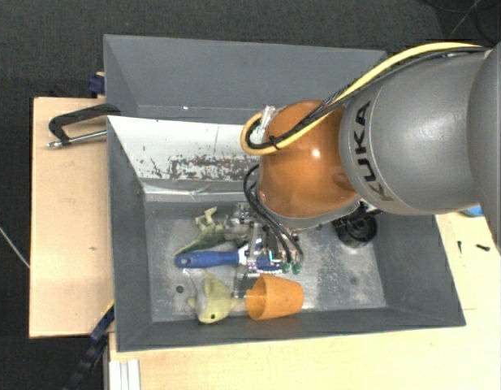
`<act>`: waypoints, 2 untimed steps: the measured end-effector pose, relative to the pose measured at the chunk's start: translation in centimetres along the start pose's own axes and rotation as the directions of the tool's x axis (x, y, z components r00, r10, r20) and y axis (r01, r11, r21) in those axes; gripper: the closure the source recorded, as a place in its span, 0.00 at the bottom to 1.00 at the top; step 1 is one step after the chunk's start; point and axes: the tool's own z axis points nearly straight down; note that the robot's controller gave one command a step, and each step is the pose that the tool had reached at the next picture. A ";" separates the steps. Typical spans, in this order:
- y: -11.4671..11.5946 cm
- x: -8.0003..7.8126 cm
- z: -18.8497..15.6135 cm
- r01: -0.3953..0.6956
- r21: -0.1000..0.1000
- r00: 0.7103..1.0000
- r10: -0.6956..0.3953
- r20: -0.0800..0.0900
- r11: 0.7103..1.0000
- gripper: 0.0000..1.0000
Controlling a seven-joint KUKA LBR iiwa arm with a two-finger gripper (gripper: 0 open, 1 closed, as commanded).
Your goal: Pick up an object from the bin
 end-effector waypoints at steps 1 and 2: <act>-6.5 -3.1 8.9 -0.041 -0.004 0.999 0.041 0.022 0.999 0.00; -6.3 -3.3 8.7 -0.041 -0.003 0.999 0.041 0.013 0.999 0.00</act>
Offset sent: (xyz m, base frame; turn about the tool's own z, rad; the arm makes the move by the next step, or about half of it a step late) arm 0.0247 -0.0643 -0.0928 0.0348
